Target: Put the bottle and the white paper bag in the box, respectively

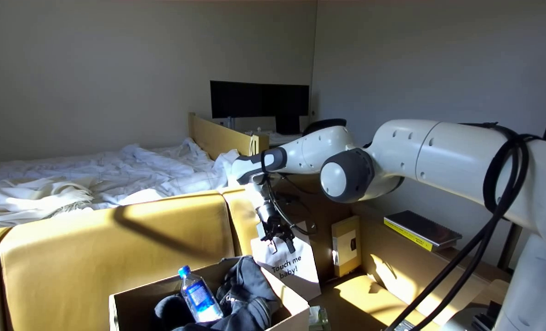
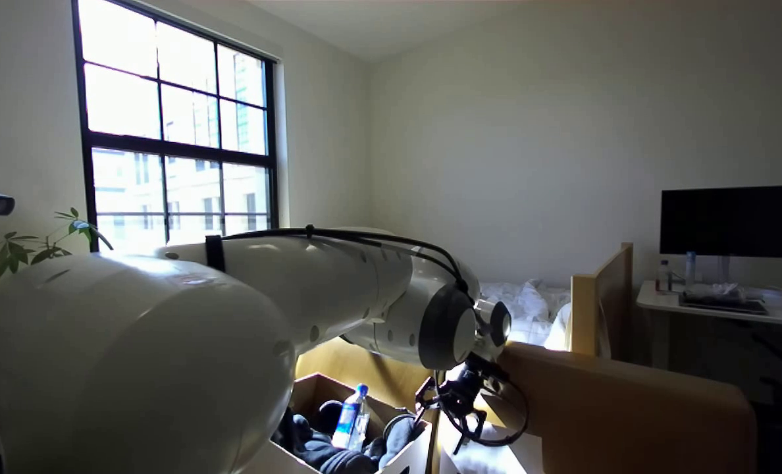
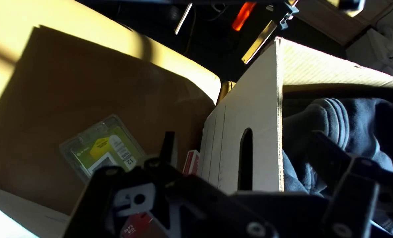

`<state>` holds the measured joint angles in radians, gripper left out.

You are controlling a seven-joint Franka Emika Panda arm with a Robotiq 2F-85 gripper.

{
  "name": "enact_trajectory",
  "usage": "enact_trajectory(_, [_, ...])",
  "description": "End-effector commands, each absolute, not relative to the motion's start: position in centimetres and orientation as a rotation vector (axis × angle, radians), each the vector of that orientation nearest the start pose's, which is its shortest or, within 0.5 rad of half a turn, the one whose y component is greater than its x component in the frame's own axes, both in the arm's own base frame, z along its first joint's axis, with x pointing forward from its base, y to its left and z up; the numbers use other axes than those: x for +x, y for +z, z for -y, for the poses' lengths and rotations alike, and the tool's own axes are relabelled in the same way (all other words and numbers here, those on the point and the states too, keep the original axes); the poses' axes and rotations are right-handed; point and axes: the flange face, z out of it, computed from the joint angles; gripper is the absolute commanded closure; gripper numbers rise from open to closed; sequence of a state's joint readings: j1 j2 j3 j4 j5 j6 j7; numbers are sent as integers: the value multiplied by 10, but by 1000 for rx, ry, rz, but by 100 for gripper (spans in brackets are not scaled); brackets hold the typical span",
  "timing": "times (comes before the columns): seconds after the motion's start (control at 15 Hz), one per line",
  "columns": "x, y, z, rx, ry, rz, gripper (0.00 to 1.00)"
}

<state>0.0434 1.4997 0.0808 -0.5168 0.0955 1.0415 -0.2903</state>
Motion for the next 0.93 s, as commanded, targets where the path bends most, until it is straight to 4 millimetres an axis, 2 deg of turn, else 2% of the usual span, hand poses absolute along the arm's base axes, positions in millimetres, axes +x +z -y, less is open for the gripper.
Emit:
enact_trajectory(0.0, [662,53,-68,-2496,1310,477,0])
enact_trajectory(0.13, [662,53,-68,-2496,1310,470,0])
enact_trajectory(0.27, [668,73,-64,-2454,1273,432,0])
enact_trajectory(0.33, [677,82,-52,-2440,1187,368,0])
enact_trajectory(0.47, [680,90,-32,-2395,1143,329,0])
enact_trajectory(0.67, [681,80,5,-2333,1071,235,0])
enact_trajectory(0.87, [688,83,15,-2275,973,167,0])
